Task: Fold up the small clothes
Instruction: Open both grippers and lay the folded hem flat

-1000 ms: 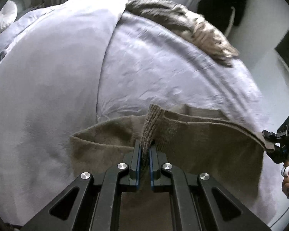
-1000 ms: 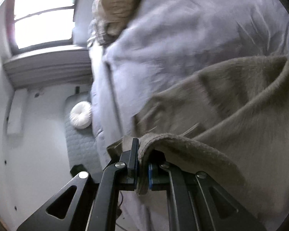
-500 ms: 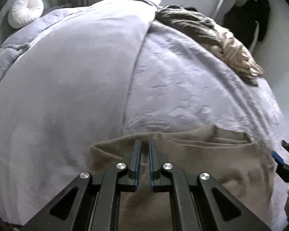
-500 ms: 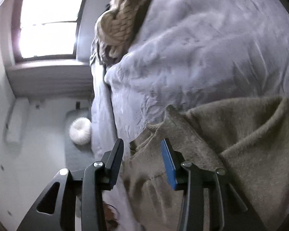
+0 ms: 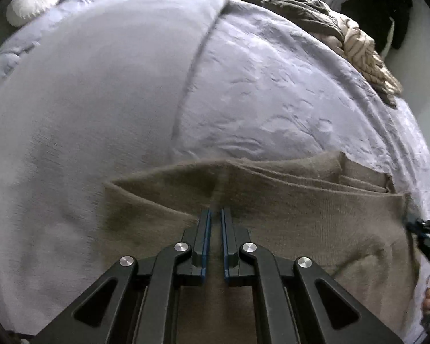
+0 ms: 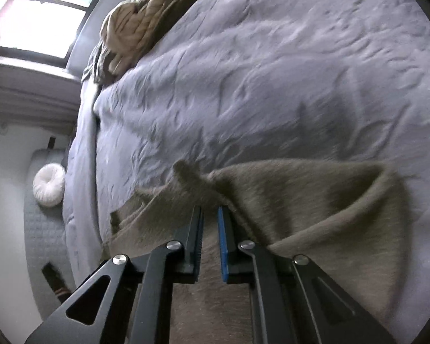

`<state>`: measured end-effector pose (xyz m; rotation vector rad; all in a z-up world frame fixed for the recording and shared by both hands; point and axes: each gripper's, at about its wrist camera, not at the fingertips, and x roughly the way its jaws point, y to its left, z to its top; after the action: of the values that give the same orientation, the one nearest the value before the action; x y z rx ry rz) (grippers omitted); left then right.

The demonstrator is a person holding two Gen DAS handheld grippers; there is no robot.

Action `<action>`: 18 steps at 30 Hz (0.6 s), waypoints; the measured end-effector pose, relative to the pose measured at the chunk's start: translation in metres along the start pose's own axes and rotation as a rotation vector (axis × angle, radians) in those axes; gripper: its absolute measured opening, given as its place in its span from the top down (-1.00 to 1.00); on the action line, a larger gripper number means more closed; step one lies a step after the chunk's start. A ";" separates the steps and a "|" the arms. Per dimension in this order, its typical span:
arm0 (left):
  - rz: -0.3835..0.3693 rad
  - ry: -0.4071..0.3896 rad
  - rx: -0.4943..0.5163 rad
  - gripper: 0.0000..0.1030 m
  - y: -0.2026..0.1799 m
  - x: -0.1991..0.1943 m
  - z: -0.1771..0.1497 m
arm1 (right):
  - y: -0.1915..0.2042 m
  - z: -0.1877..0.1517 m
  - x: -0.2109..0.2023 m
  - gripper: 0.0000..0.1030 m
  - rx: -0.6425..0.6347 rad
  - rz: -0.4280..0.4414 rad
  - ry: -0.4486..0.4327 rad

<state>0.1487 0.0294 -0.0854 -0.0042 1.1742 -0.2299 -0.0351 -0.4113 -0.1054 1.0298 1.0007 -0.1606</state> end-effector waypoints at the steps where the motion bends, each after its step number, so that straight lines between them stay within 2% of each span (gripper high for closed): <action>1: 0.022 -0.006 0.011 0.84 0.001 -0.005 0.001 | -0.001 0.001 -0.005 0.67 0.002 -0.012 -0.007; 5: -0.018 0.014 0.045 0.84 0.010 -0.021 -0.004 | 0.000 -0.005 -0.025 0.67 0.011 0.015 0.002; 11: -0.017 0.008 0.091 0.84 0.014 -0.052 -0.035 | 0.015 -0.053 -0.042 0.64 -0.012 0.079 0.049; 13: -0.037 0.031 0.082 0.84 0.017 -0.057 -0.046 | 0.019 -0.072 -0.042 0.50 -0.016 0.092 0.071; 14: -0.048 0.039 0.076 0.70 0.019 -0.059 -0.053 | 0.021 -0.082 -0.041 0.42 -0.012 0.100 0.086; 15: -0.054 0.041 0.074 -0.18 0.019 -0.061 -0.059 | 0.022 -0.095 -0.040 0.27 -0.001 0.111 0.107; 16: -0.054 0.043 0.073 -0.75 0.021 -0.064 -0.066 | 0.023 -0.104 -0.039 0.18 0.009 0.122 0.117; 17: -0.035 0.016 0.065 -0.97 0.022 -0.071 -0.074 | 0.023 -0.113 -0.038 0.17 0.020 0.134 0.129; 18: -0.028 0.004 0.072 -0.98 0.023 -0.075 -0.079 | 0.024 -0.125 -0.036 0.16 0.031 0.145 0.147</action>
<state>0.0531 0.0743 -0.0500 0.0433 1.1696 -0.2974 -0.1196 -0.3131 -0.0799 1.1514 1.0545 0.0195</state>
